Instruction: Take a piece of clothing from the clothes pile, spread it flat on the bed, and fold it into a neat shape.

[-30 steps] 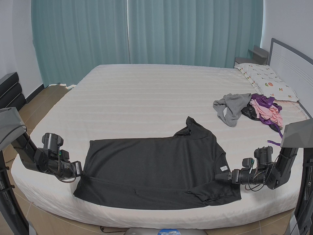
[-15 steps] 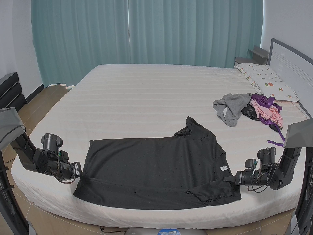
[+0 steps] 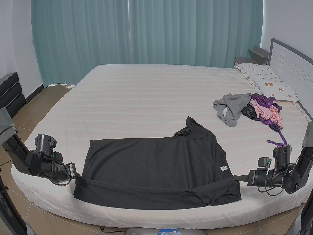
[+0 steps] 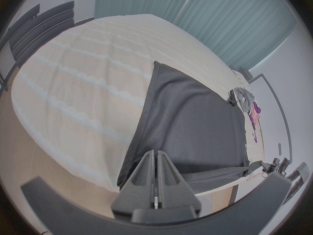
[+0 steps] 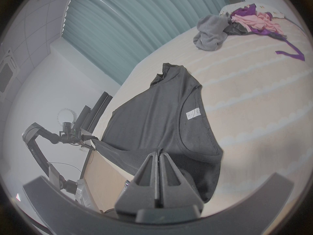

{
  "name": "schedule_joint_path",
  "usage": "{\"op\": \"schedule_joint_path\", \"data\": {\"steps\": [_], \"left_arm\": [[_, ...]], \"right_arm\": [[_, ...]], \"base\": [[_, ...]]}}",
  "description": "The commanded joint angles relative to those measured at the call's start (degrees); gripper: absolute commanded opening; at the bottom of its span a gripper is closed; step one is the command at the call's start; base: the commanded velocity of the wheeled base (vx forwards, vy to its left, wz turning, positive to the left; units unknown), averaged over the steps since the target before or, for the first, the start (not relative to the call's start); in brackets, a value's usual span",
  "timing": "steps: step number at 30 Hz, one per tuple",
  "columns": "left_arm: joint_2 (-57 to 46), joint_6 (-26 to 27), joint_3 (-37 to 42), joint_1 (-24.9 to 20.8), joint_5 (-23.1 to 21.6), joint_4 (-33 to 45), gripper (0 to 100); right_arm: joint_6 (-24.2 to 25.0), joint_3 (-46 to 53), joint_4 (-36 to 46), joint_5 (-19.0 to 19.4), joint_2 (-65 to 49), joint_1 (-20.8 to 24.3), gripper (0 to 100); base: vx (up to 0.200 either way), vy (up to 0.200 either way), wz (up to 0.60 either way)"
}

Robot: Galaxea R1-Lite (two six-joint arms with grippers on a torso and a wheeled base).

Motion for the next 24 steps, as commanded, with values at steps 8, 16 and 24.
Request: {"op": "schedule_joint_path", "data": {"steps": [8, 16, 24], "left_arm": [[-6.5, 0.0, 5.6, 1.8, -0.1, -0.3, 0], [-10.6, -0.2, 8.4, 1.8, -0.7, -0.2, 0], [-11.1, 0.0, 11.0, 1.7, -0.3, 0.0, 0]], "right_arm": [[2.4, 6.1, -0.6, 0.2, -11.2, -0.1, 0], [2.4, 9.0, -0.6, 0.2, -15.6, -0.1, 0], [2.4, 11.7, -0.8, 0.1, -17.5, -0.2, 0]], "base": [[0.000, 0.000, 0.00], [0.000, 0.000, 0.00], [0.000, 0.000, 0.00]]}}
